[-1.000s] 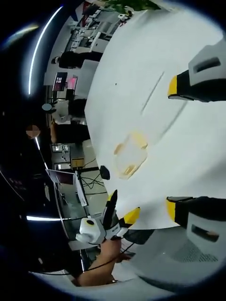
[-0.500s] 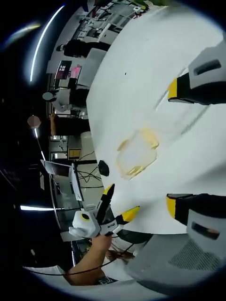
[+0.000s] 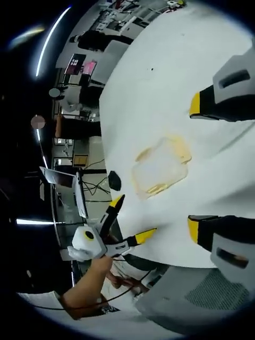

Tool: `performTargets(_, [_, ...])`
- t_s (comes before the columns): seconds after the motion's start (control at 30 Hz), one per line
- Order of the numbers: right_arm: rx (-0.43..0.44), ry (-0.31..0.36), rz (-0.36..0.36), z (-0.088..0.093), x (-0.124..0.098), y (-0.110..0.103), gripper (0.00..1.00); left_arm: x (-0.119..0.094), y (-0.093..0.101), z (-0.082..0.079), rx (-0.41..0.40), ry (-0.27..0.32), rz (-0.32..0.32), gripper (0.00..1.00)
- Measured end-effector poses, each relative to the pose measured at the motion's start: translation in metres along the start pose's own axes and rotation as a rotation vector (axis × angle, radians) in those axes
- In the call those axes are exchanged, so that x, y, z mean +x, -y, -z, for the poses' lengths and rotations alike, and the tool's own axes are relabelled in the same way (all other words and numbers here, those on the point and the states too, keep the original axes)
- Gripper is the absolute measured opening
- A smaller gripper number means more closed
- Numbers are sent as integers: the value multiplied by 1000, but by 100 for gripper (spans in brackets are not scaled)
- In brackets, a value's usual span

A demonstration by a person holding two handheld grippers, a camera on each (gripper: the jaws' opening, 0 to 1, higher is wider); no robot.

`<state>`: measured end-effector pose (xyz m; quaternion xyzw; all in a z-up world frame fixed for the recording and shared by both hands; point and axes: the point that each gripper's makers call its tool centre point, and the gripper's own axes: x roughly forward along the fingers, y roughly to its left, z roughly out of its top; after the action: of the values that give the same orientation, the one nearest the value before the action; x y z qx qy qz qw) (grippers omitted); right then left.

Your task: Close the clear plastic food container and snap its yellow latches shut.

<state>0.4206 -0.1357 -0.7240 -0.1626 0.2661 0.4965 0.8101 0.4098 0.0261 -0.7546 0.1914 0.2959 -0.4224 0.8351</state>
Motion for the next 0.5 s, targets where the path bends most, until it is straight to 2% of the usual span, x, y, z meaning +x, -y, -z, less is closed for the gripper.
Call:
performTargets(0.2, [-76, -30, -28, -8, 15, 4, 72, 2, -11, 5, 68, -36, 19, 79])
performTargets(0.5, [-124, -66, -80, -11, 37, 7, 72, 7, -31, 12, 130, -75, 40, 78])
